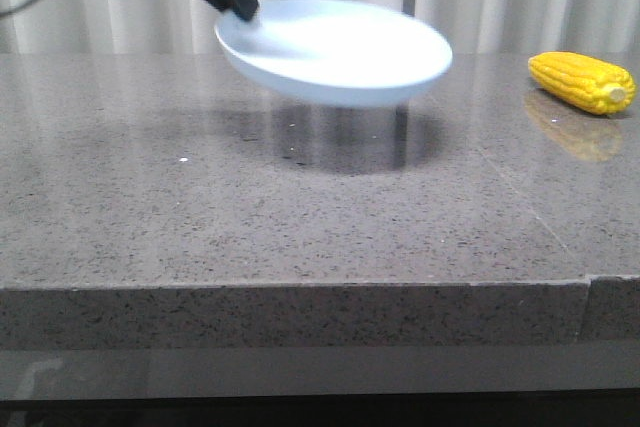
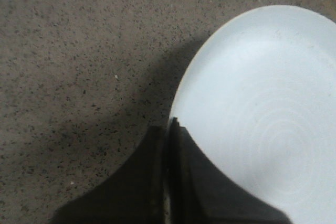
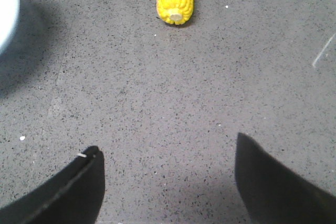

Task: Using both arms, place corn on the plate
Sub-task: 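Grip the plate rim with the left gripper and lift it toward the table center, then set the plate down at the table center, release, and raise the left gripper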

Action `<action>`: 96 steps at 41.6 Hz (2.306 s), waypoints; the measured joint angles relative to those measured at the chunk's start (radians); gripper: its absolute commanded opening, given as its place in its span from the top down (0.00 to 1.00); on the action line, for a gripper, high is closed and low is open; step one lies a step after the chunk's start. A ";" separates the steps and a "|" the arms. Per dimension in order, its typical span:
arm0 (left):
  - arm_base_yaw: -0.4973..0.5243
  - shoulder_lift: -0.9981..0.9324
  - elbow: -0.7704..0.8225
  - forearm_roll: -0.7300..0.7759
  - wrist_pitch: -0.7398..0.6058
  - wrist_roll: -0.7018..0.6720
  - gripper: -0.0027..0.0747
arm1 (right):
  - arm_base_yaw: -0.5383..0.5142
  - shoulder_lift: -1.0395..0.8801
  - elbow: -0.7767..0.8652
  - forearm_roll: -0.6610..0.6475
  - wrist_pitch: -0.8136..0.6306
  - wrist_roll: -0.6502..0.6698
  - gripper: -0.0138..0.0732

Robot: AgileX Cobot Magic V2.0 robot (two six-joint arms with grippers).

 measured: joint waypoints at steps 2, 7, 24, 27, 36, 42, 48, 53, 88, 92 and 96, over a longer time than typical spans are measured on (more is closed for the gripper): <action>-0.002 0.023 0.000 0.000 -0.007 0.000 0.99 | 0.000 0.000 0.000 0.000 0.000 0.000 0.21; -0.002 0.065 0.000 0.002 -0.016 0.000 0.99 | 0.000 0.000 0.000 0.000 0.000 0.000 0.21; 0.000 0.103 0.000 0.036 -0.001 0.000 0.60 | 0.000 0.000 0.000 0.000 0.000 0.000 0.21; 0.000 0.103 0.000 0.038 0.010 0.000 0.48 | 0.000 0.000 0.000 0.000 0.000 0.000 0.21; 0.000 0.072 0.000 0.079 0.039 0.000 0.42 | 0.000 0.000 0.000 0.000 0.000 0.000 0.21; -0.018 -0.017 0.000 0.152 0.063 0.000 0.42 | 0.000 0.000 0.000 0.000 0.000 0.000 0.21; -0.076 -0.126 0.000 0.239 0.087 0.000 0.42 | 0.000 0.000 0.000 0.000 0.000 0.000 0.21; -0.145 -0.220 0.015 0.295 0.106 -0.002 0.42 | 0.000 0.000 0.000 0.000 0.000 0.000 0.21; -0.251 -0.998 0.788 0.472 -0.033 -0.273 0.42 | 0.000 0.000 0.000 0.000 0.000 0.000 0.21; -0.251 -1.078 0.850 0.472 -0.033 -0.284 0.42 | 0.000 0.000 0.000 0.000 0.000 0.000 0.21; -0.251 -1.141 0.894 0.472 -0.033 -0.299 0.42 | 0.000 0.000 0.000 0.000 0.000 0.000 0.21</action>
